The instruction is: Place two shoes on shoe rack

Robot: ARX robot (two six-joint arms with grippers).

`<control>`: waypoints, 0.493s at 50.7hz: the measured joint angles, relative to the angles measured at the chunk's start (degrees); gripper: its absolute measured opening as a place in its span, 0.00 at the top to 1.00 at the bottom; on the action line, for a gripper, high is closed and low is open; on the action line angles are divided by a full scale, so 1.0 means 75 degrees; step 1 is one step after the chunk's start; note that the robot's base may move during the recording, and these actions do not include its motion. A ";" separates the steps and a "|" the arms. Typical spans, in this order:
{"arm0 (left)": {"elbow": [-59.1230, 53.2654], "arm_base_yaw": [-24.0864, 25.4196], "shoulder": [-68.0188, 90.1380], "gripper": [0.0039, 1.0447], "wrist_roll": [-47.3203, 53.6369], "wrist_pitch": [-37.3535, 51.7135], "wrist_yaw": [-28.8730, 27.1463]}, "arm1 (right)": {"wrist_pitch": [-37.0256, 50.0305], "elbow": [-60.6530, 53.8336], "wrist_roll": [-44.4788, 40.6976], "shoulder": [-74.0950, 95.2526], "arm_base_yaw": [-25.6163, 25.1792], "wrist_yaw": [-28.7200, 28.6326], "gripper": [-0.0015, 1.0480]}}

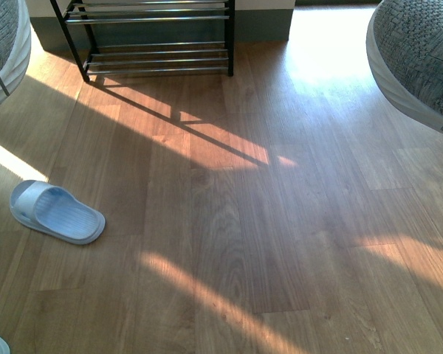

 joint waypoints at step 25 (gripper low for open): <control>-0.0006 -0.0012 -0.0003 0.98 0.0026 -0.0003 0.0035 | 0.0000 0.0000 -0.0003 0.0000 0.0000 -0.0006 0.99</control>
